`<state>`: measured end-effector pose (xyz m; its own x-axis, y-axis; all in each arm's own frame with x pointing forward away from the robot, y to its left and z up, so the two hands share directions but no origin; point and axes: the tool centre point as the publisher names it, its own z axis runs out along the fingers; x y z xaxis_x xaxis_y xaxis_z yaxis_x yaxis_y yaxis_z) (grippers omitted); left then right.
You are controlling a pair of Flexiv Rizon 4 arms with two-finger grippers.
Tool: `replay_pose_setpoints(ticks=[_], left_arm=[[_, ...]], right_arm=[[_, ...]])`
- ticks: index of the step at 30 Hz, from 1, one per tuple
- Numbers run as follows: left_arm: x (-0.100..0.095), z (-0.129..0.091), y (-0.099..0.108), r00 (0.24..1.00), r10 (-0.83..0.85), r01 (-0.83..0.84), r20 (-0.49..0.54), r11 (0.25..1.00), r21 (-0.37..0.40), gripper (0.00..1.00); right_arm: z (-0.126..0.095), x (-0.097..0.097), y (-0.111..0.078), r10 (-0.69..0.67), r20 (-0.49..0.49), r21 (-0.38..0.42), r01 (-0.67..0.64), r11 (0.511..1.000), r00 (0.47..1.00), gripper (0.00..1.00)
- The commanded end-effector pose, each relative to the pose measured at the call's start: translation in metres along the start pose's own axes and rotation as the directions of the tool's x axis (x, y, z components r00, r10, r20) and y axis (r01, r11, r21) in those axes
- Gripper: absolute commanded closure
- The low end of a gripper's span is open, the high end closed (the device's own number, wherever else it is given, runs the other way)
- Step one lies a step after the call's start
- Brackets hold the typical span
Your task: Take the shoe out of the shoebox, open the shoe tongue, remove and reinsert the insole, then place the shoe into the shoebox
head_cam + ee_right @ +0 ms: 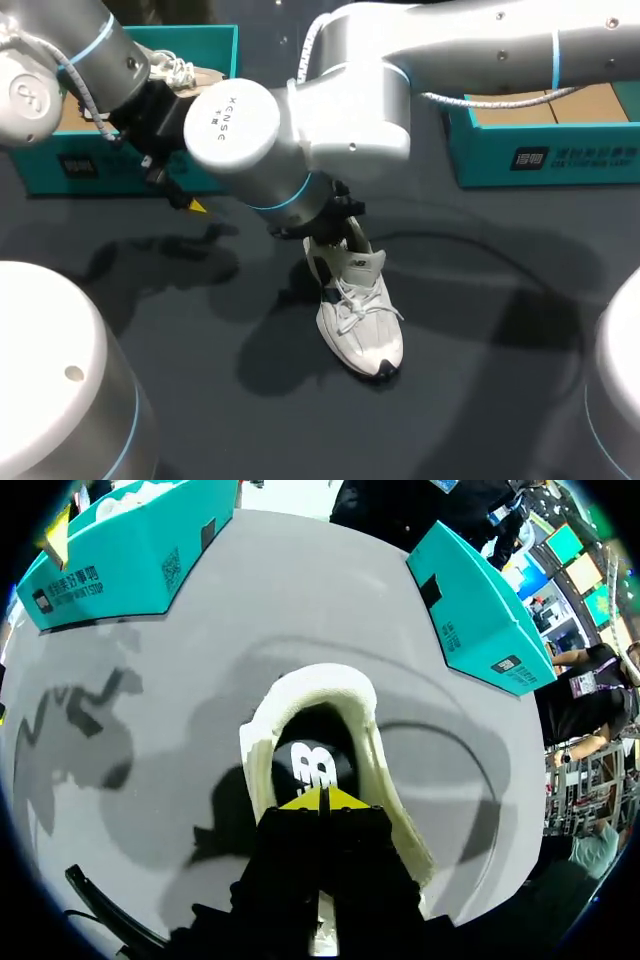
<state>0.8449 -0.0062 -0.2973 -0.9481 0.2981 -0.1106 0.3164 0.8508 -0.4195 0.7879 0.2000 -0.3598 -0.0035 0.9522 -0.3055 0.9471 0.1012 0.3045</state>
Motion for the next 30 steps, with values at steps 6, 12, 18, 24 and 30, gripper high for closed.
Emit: replay_pose_setpoints(ticks=[6,12,18,24,30], left_arm=[[0.0,0.0,0.0,1.0,0.0,0.0,0.0,1.0,-0.003,0.0],[0.0,0.0,0.0,1.0,0.0,0.0,0.0,1.0,-0.003,0.0],[0.0,0.0,0.0,1.0,0.0,0.0,0.0,1.0,-0.003,0.0],[0.0,0.0,0.0,1.0,0.0,0.0,0.0,1.0,-0.003,0.0],[0.0,0.0,0.0,1.0,0.0,0.0,0.0,1.0,-0.003,0.0]], right_arm=[[0.03,-0.016,0.005,-0.027,-0.1,0.079,0.035,0.996,0.995,1.0],[0.046,-0.013,0.003,-0.048,-0.126,0.132,0.065,0.989,0.991,1.0],[0.059,-0.009,-0.009,-0.039,-0.158,0.202,0.071,0.977,0.987,1.0],[0.042,-0.013,-0.018,-0.028,-0.153,0.201,0.059,0.978,0.988,1.0],[0.011,-0.016,-0.014,-0.047,-0.176,0.164,0.076,0.983,0.983,1.0]])
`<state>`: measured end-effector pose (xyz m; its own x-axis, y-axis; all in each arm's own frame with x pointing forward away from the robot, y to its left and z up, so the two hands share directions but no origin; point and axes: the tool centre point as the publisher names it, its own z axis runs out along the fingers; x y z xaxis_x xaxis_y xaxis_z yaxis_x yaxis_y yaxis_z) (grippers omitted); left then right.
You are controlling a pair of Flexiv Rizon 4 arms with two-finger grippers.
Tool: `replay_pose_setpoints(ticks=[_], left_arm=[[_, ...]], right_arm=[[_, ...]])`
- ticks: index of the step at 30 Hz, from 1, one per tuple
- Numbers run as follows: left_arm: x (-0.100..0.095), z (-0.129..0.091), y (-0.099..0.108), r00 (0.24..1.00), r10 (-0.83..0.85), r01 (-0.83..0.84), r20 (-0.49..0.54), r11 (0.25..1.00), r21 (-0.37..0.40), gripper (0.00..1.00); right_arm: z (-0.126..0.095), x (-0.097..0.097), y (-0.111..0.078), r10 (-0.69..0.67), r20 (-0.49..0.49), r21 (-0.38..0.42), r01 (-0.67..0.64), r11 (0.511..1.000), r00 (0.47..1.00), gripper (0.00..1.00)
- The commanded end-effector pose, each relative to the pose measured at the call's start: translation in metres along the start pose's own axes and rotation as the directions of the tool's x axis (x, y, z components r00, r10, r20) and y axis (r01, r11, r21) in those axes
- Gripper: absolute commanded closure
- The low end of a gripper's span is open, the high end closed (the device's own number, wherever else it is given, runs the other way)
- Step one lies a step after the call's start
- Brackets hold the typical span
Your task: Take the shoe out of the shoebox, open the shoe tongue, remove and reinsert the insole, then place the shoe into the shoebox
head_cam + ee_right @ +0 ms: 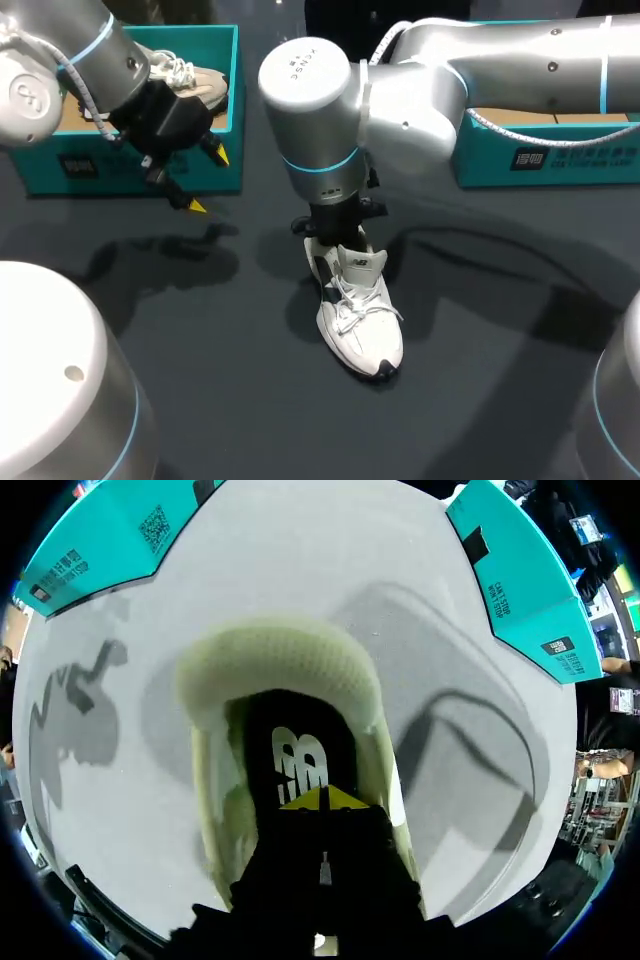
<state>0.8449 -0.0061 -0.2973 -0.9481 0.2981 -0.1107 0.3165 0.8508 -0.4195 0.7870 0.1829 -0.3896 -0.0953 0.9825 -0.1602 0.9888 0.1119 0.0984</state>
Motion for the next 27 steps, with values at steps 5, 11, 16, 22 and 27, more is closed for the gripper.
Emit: replay_pose_setpoints(ticks=[5,11,16,22,27], left_arm=[[0.0,0.0,0.0,1.0,0.0,0.0,0.0,1.0,-0.003,0.0],[0.0,0.0,0.0,1.0,0.0,0.0,0.0,1.0,-0.003,0.0],[0.0,0.0,0.0,1.0,0.0,0.0,0.0,1.0,-0.003,0.0],[0.0,0.0,0.0,1.0,0.0,0.0,0.0,1.0,-0.003,0.0],[0.0,0.0,0.0,1.0,0.0,0.0,0.0,1.0,-0.003,0.0]], right_arm=[[-0.028,-0.005,-0.006,-0.027,-0.016,-0.005,0.027,1.0,1.0,1.0],[-0.019,-0.009,-0.002,-0.055,-0.088,0.084,0.063,0.995,0.995,1.0],[-0.019,-0.005,-0.001,-0.099,-0.124,0.142,0.116,0.983,0.987,1.0],[-0.02,0.002,-0.013,-0.122,-0.135,0.205,0.148,0.967,0.983,1.0],[-0.026,0.002,-0.028,-0.129,-0.175,0.235,0.169,0.957,0.976,1.0]])
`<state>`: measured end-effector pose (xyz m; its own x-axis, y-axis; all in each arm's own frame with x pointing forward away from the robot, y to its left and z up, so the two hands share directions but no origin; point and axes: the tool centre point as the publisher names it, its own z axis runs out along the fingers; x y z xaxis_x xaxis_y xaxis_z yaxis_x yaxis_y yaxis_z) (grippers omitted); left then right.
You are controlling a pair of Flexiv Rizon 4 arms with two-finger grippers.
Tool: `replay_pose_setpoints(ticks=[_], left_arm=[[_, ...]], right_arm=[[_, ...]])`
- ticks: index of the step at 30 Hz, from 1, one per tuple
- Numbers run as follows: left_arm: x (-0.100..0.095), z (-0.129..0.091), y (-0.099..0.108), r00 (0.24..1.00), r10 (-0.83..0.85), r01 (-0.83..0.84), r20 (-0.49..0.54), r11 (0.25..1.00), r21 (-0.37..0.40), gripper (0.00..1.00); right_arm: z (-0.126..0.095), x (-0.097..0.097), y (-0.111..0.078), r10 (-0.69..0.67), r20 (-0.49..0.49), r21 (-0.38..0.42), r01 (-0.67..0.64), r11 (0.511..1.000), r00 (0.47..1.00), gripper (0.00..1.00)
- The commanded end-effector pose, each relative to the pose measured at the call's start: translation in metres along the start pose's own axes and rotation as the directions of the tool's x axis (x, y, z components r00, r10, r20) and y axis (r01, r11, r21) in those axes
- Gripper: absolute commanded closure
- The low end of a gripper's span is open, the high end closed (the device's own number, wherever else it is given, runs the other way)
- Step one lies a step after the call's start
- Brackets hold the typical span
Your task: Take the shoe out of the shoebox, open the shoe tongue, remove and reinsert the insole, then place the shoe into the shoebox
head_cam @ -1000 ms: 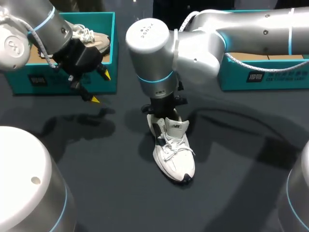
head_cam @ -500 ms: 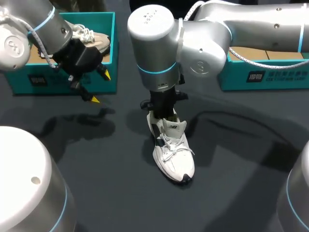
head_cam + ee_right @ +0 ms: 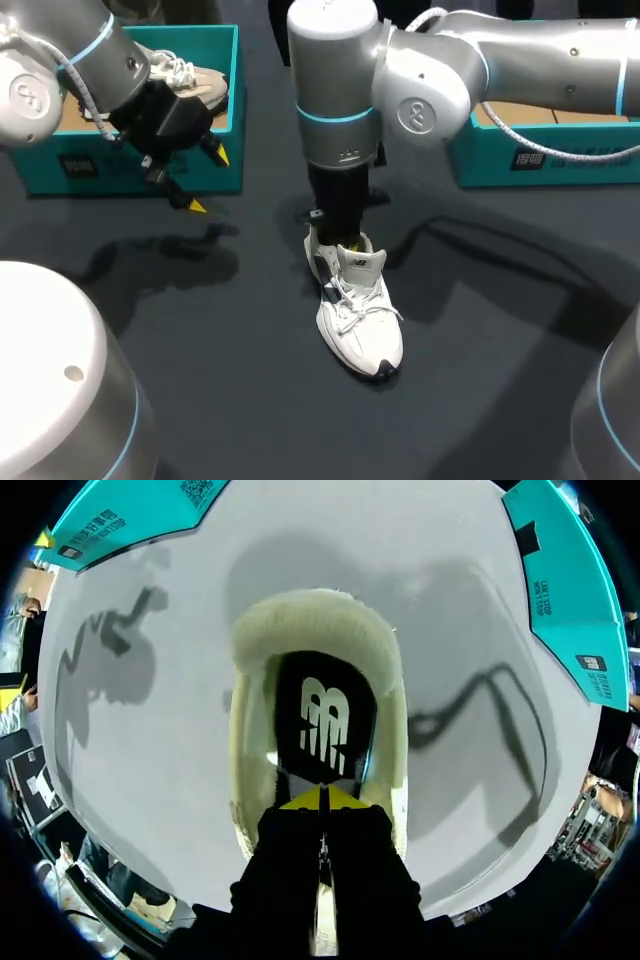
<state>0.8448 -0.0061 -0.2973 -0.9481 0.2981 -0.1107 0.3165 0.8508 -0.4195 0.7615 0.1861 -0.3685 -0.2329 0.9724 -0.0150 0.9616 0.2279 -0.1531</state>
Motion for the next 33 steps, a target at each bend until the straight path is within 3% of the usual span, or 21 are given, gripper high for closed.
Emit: replay_pose_setpoints(ticks=[1,9,14,16,17,18,33], left_arm=[[0.0,0.0,0.0,1.0,0.0,0.0,0.0,1.0,-0.003,0.0],[0.0,0.0,0.0,1.0,0.0,0.0,0.0,1.0,-0.003,0.0],[0.0,0.0,0.0,1.0,0.0,0.0,0.0,1.0,-0.003,0.0],[0.0,0.0,0.0,1.0,0.0,0.0,0.0,1.0,-0.003,0.0],[0.0,0.0,0.0,1.0,0.0,0.0,0.0,1.0,-0.003,0.0],[0.0,0.0,0.0,1.0,0.0,0.0,0.0,1.0,-0.003,0.0],[0.0,0.0,0.0,1.0,0.0,0.0,0.0,1.0,-0.003,0.0]], right_arm=[[-0.001,0.001,-0.007,-0.006,-0.017,0.014,0.007,1.0,1.0,1.0],[0.006,0.0,-0.015,-0.019,-0.042,0.068,0.022,0.997,0.999,0.76],[0.006,0.003,-0.021,-0.023,-0.055,0.07,0.027,0.997,0.998,0.53],[0.007,0.003,-0.023,-0.018,-0.056,0.075,0.022,0.997,0.998,0.3],[0.006,0.004,-0.023,-0.015,-0.057,0.078,0.019,0.997,0.998,0.07],[0.006,0.004,-0.024,-0.012,-0.056,0.081,0.017,0.997,0.998,0.0],[-0.008,0.009,-0.022,-0.003,0.0,0.067,0.003,0.998,1.0,0.0]])
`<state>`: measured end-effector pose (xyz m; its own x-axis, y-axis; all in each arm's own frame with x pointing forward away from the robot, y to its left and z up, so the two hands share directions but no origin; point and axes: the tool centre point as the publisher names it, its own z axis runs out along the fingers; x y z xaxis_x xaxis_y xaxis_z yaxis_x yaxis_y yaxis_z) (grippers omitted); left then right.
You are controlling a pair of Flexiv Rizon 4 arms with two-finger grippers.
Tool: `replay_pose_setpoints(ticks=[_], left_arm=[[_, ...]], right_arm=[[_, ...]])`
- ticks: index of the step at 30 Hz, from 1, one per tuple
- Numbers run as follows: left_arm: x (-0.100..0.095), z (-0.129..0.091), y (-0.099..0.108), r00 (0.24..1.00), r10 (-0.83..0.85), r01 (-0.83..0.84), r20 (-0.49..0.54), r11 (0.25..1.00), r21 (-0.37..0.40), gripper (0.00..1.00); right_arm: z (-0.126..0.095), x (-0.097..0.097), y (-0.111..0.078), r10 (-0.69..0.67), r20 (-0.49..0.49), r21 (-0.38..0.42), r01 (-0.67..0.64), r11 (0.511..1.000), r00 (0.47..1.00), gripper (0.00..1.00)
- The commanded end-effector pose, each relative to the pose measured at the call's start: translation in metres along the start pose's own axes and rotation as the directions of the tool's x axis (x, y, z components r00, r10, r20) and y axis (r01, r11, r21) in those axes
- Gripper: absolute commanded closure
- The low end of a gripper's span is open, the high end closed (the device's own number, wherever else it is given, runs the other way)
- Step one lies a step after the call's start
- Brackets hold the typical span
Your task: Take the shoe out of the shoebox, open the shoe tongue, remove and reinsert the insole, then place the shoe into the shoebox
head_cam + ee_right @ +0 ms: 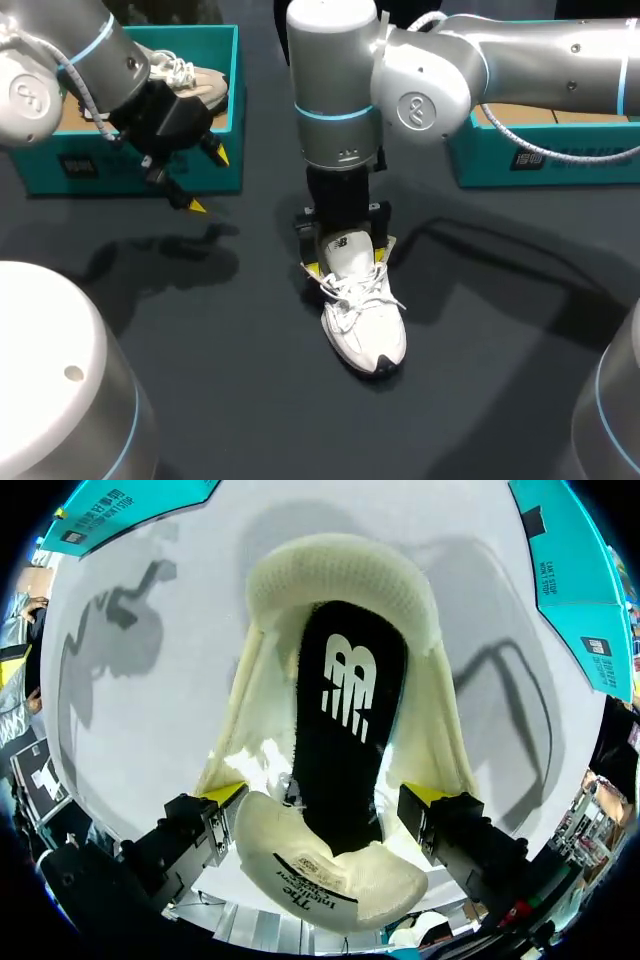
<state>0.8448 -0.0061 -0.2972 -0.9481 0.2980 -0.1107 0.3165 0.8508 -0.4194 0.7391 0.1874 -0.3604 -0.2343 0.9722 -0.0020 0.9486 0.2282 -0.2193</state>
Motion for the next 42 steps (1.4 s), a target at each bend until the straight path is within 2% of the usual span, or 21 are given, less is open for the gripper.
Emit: replay_pose_setpoints(ticks=[1,10,19,25,36,42], left_arm=[[0.0,0.0,0.0,1.0,0.0,0.0,0.0,1.0,-0.003,0.0],[0.0,0.0,0.0,1.0,0.0,0.0,0.0,1.0,-0.003,0.0],[0.0,0.0,0.0,1.0,0.0,0.0,0.0,1.0,-0.003,0.0],[0.0,0.0,0.0,1.0,0.0,0.0,0.0,1.0,-0.003,0.0],[0.0,0.0,0.0,1.0,0.0,0.0,0.0,1.0,-0.003,0.0],[0.0,0.0,0.0,1.0,0.0,0.0,0.0,1.0,-0.003,0.0]], right_arm=[[-0.004,0.004,-0.001,0.003,0.015,-0.003,-0.003,1.0,1.0,0.0],[0.003,-0.004,-0.006,0.023,-0.004,-0.004,-0.023,1.0,1.0,0.0],[-0.011,-0.005,-0.014,0.034,0.008,-0.133,-0.032,0.991,0.999,0.0],[-0.011,-0.007,-0.012,0.031,0.002,-0.173,-0.03,0.984,1.0,0.0],[-0.017,-0.006,-0.022,0.053,-0.002,-0.233,-0.052,0.971,0.999,0.0],[-0.024,-0.006,-0.029,0.078,0.012,-0.293,-0.071,0.953,0.997,0.0]])
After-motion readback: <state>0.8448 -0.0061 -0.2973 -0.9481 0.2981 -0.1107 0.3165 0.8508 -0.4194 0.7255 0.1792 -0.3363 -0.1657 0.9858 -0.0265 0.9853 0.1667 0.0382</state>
